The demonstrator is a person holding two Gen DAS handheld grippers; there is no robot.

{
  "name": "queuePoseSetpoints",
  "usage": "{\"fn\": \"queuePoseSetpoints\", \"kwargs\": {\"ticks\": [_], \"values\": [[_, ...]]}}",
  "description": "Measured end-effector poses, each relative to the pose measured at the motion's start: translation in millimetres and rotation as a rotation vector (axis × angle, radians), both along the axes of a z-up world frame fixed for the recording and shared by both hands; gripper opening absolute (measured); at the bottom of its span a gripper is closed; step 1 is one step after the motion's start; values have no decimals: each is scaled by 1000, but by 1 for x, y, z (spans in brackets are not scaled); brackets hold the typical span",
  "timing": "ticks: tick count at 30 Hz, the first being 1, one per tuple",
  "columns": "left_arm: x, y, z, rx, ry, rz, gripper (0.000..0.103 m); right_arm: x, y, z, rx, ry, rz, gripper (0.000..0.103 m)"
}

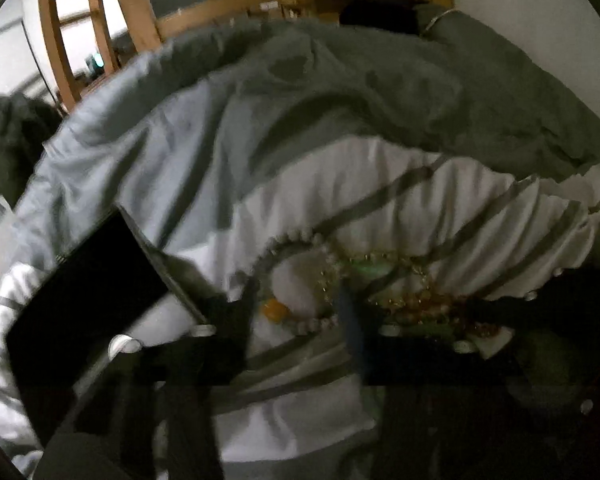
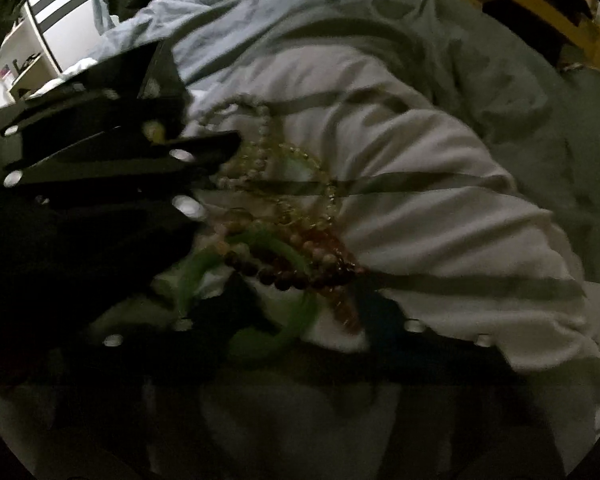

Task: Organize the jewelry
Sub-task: 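Lift the black box with the left tool while the right tool reaches toward the jewelry, then grasp the green jade bangle with the right tool while the left tool grasps a pink bead bracelet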

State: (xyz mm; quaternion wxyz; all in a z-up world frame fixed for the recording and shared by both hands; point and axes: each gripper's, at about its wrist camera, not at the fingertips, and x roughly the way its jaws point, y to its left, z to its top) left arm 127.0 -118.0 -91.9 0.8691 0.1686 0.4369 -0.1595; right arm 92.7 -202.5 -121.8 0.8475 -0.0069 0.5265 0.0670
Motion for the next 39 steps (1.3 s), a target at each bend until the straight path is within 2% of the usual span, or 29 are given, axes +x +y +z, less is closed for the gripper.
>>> {"fn": "queuePoseSetpoints", "kwargs": {"ticks": [2, 4, 6, 7, 8, 13, 19, 25, 30, 31, 33, 35, 36, 39], "values": [[6, 0, -9, 11, 6, 3, 20, 3, -5, -2, 30, -4, -18, 23], [8, 0, -12, 21, -2, -2, 19, 4, -7, -3, 53, -8, -21, 19], [10, 3, -10, -9, 9, -3, 12, 3, -8, -2, 68, -18, -23, 16], [12, 7, -7, -46, 23, -2, 5, 2, -8, 0, 76, -24, -24, 15], [13, 11, -4, -82, 37, 2, 3, -1, -10, 3, 90, -39, -27, 11], [13, 23, 10, -157, 31, 15, 1, -8, -22, 26, 160, -126, -63, 11], [0, 27, 28, -191, 8, 13, 1, -15, -33, 51, 204, -219, -107, 11], [-13, 28, 36, -199, 2, 3, 1, -33, -48, 74, 247, -291, -141, 11], [-6, 19, 25, -151, 11, -9, 1, -46, -59, 83, 212, -318, -184, 11], [-4, 16, 21, -144, 20, -12, 3, -46, -62, 82, 212, -317, -193, 11], [2, 8, 11, -138, 46, -29, 16, -43, -65, 80, 209, -308, -212, 11], [3, 2, 3, -116, 29, -36, 59, -41, -67, 78, 206, -303, -218, 11], [4, 1, 3, -113, 19, -37, 66, -41, -67, 77, 204, -303, -217, 11], [10, -5, -1, -124, 13, -55, 67, -36, -67, 73, 204, -295, -214, 12]]}}
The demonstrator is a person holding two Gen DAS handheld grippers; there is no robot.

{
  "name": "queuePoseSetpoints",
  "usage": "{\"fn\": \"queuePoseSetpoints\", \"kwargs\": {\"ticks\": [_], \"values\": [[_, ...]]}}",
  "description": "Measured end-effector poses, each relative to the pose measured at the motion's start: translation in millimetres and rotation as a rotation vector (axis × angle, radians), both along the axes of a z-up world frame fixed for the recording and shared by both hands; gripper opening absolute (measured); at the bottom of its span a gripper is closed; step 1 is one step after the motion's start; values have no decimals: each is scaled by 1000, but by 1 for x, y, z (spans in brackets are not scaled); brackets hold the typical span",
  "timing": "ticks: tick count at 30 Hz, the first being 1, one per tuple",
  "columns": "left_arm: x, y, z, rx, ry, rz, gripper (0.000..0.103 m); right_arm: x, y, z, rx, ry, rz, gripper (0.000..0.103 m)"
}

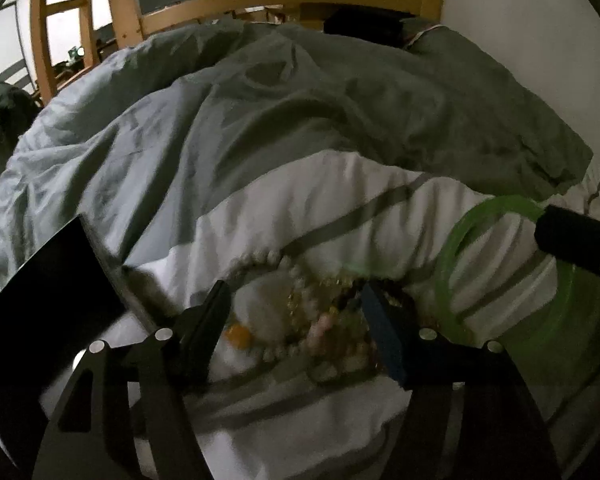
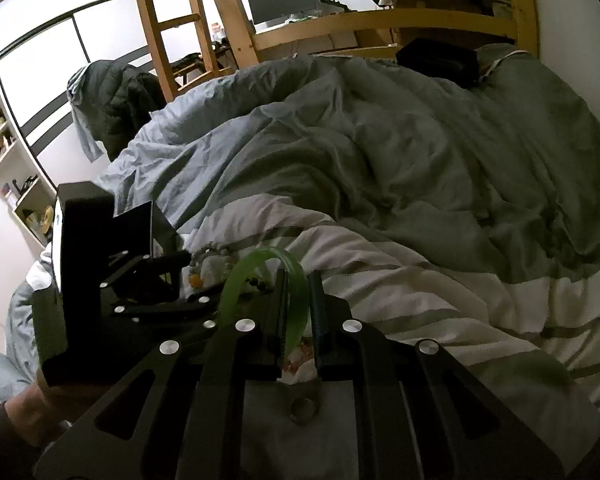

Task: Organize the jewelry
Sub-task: 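Grasp the green jade bangle with the right tool while the left tool grasps a pink bead bracelet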

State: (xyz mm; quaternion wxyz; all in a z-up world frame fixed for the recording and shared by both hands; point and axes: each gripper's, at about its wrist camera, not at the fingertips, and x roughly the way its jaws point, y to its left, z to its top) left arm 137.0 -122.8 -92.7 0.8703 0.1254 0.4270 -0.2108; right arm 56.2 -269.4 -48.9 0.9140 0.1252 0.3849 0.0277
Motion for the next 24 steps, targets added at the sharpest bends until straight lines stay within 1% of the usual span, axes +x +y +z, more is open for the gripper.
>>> {"fn": "queuePoseSetpoints", "kwargs": {"ticks": [1, 2, 3, 4, 5, 7, 8, 10, 13, 16, 20, 22, 24], "values": [[4, -1, -3, -9, 13, -4, 60, 2, -1, -2, 3, 5, 2, 12], [6, -2, -5, -13, 22, -8, 42, 3, -1, -4, 4, 9, 2, 12], [8, -3, -8, 1, 25, 1, 35, 5, -1, -5, 5, 13, 2, 12], [10, -3, -11, 7, 30, 3, 21, 5, -1, -6, 7, 15, 1, 12], [11, -1, -13, -5, 45, -7, 15, 6, -2, -6, 9, 16, -2, 12], [12, 2, -11, -24, 49, -8, 15, 6, -4, -6, 17, 15, -7, 12], [11, 3, -9, -28, 45, -5, 0, 5, -3, -6, 18, 13, -7, 13], [9, 7, 0, -67, 52, -9, 0, 4, -3, -4, 21, 7, -9, 13], [2, 11, 16, -92, 26, -9, 0, 1, -4, -2, 26, -5, -14, 13], [-6, 16, 32, -130, 17, -18, 0, -1, -6, 0, 31, -12, -18, 13], [-16, 22, 45, -158, 12, -18, 0, -5, -7, 2, 34, -21, -23, 13], [-18, 28, 50, -185, 26, -15, 0, -8, -7, 3, 36, -24, -27, 13], [-19, 29, 50, -166, 27, -7, 0, -9, -7, 4, 36, -22, -30, 13]]}}
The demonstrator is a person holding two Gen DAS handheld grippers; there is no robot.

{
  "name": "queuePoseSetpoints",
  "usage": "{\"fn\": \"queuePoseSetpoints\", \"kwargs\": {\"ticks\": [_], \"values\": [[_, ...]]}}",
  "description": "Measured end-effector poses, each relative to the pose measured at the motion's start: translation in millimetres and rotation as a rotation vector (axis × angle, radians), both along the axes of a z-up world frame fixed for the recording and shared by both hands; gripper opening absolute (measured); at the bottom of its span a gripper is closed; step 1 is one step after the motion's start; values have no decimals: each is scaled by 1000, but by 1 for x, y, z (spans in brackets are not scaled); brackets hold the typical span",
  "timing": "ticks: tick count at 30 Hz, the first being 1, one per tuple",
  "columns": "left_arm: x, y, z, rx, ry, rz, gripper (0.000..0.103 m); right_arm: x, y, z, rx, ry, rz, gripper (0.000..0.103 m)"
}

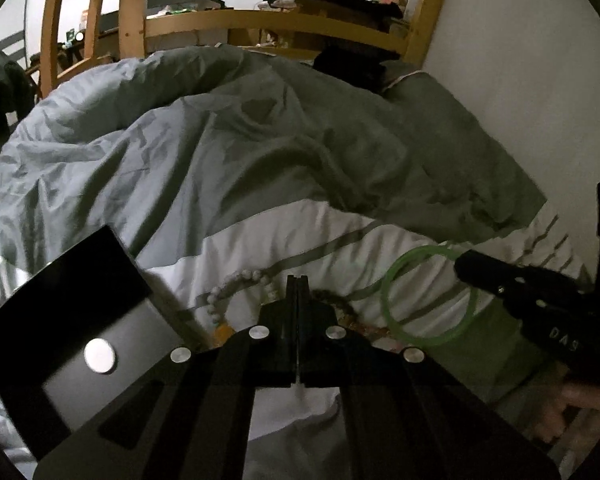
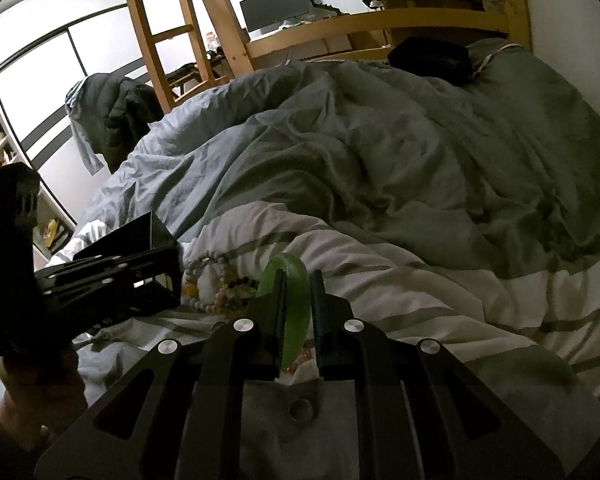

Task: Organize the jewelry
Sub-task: 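Grasp the green jade bangle with the right tool while the left tool grasps a pink bead bracelet, then carry the bangle and bracelet over the black box with both tools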

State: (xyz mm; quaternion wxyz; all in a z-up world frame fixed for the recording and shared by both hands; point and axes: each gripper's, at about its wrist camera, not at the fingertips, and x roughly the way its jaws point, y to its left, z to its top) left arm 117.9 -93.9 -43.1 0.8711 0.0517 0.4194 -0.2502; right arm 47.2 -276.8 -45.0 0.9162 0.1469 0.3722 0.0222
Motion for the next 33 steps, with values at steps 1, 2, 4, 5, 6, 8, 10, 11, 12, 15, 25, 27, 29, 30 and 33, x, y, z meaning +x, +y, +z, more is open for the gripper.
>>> {"fn": "queuePoseSetpoints", "kwargs": {"ticks": [1, 2, 4, 5, 6, 8, 10, 11, 12, 15, 25, 27, 29, 30, 33], "values": [[0, -1, -4, 21, 6, 4, 0, -1, 0, 0, 1, -1, 0, 13], [0, -2, -7, 27, 12, 5, 2, -1, 1, 1, 0, -1, 2, 13], [2, -7, -22, 42, 52, -3, 18, -2, 1, 1, -4, 0, 4, 13], [3, -10, -28, 48, 61, -8, 37, -2, 1, 1, -8, 2, 5, 13], [3, -16, -35, 61, 58, -15, 45, -1, 1, 1, -9, 4, 6, 13], [3, -25, -43, 82, 51, -39, 49, 0, 1, 0, -10, 7, 7, 13], [8, -34, -52, 117, 51, -49, 49, 3, 1, -1, -8, 12, 11, 13], [10, -36, -57, 129, 53, -51, 49, 4, 1, -2, -10, 16, 11, 13], [14, -36, -64, 139, 64, -46, 46, 6, 1, -4, -11, 19, 12, 13], [24, -32, -73, 116, 113, -43, 10, 10, 3, -6, -10, 23, 18, 13], [9, -23, -34, 54, 62, -26, 10, 6, 1, 0, -2, 0, 3, 13], [4, -20, -23, 48, 52, -19, 10, 4, 2, 3, -10, -3, 6, 13], [-2, -12, -12, 40, 42, -1, 10, -1, 4, 6, -22, -6, 10, 13], [-6, -8, -7, 36, 33, 11, 10, -3, 5, 7, -27, -6, 13, 13], [-13, 3, 2, 18, 34, 32, 10, -10, 14, 14, -62, -8, 27, 13]]}}
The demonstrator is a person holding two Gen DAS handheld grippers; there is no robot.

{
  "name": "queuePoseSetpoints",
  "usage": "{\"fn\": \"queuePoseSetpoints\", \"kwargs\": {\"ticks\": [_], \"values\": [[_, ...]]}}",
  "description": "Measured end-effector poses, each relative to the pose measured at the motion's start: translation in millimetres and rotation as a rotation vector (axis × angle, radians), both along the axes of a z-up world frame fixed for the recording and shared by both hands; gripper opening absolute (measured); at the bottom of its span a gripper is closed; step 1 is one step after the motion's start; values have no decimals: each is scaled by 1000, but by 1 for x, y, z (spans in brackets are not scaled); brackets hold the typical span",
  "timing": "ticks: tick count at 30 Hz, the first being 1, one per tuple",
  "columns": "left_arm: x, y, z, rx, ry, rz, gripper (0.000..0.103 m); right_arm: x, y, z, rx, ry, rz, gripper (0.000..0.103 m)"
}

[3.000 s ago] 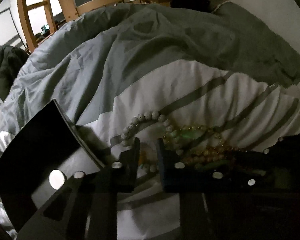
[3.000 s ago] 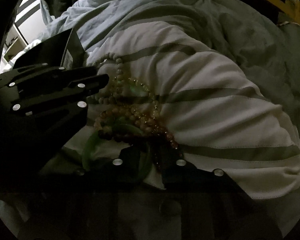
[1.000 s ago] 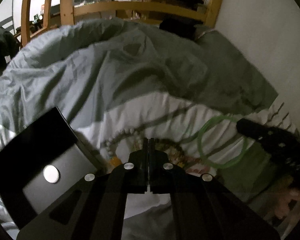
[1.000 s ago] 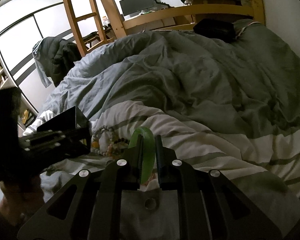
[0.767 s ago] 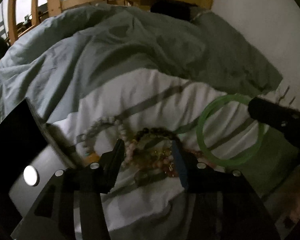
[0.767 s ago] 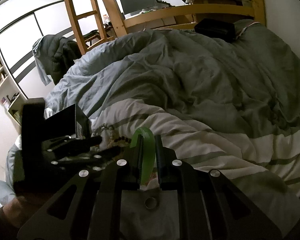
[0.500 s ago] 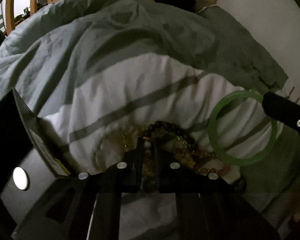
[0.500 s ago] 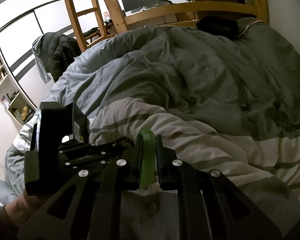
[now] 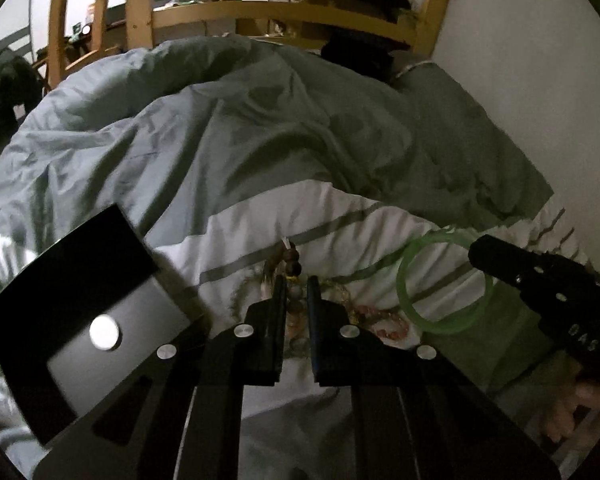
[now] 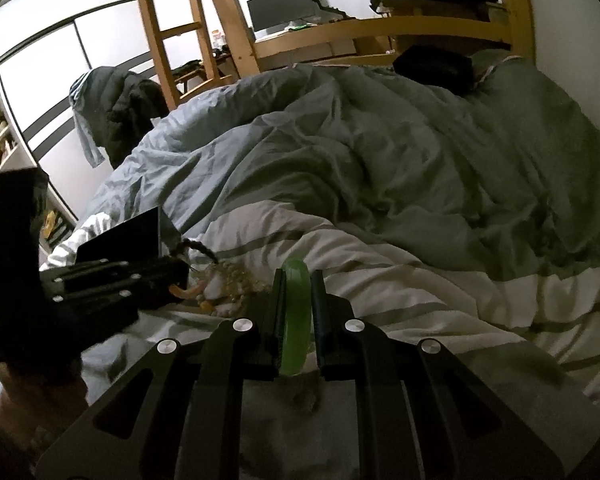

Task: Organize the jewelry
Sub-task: 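Carry the bangle and bracelet over the black box with both tools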

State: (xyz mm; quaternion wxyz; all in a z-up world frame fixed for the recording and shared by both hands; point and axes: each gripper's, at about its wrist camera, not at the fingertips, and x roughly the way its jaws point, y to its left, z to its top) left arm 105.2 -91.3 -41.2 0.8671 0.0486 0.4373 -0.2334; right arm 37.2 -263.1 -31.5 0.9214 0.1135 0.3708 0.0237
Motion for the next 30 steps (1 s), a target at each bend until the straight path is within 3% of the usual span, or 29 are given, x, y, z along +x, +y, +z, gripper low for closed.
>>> {"fn": "queuePoseSetpoints", "kwargs": {"ticks": [6, 16, 30], "values": [[-21, 21, 21, -5, -8, 34, 10, -12, 20, 12, -42, -4, 44, 13], [-37, 80, 57, -14, -42, 115, 10, -10, 53, 40, -30, 2, 108, 13], [-21, 152, 73, -27, -36, 240, 10, 37, 119, 74, -113, -10, 204, 13]]}}
